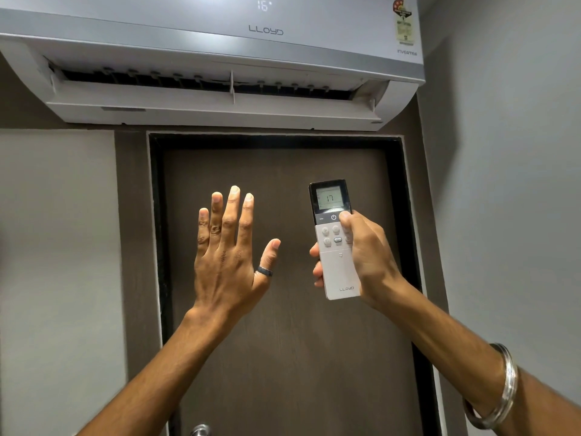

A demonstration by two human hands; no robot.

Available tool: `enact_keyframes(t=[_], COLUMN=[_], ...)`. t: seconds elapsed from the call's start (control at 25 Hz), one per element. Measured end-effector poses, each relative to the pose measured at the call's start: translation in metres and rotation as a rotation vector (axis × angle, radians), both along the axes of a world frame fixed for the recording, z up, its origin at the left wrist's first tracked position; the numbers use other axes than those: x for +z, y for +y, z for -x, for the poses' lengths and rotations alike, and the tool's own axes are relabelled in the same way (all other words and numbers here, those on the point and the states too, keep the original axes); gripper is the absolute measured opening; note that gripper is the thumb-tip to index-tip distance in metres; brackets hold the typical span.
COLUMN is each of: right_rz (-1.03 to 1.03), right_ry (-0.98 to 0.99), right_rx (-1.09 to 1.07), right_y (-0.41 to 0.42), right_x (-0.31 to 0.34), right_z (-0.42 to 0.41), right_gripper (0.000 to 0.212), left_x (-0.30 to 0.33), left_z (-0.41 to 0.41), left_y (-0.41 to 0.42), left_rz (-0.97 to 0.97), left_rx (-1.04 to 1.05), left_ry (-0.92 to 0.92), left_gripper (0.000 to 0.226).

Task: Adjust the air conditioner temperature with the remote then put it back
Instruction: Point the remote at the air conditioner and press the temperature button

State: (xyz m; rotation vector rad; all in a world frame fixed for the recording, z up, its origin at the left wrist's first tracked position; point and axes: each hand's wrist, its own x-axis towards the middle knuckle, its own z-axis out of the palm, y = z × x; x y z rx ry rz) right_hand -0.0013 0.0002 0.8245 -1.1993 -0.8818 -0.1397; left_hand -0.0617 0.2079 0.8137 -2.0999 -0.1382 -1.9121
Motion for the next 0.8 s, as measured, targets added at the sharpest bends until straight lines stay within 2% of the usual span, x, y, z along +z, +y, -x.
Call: enact_keyframes(t=[0.52, 0.8], right_rz=[0.003, -0.047], right_ry=[-0.038, 0.047], right_rx=[-0.044, 0.001], right_y=[-0.0001, -0.0007], right_x=[-0.0001, 0.0008], right_z=[0.0076, 0.0105], right_gripper=[0.033, 0.042], left_x=[0.0001, 0.0021], left_z=[0.0032, 0.0064], left_y=[-0.0006, -0.0018], left_rz=[-0.001, 0.004], left_rx=[-0.004, -0.011], left_ry=[0.000, -0.010], left_gripper=[0.079, 0.080])
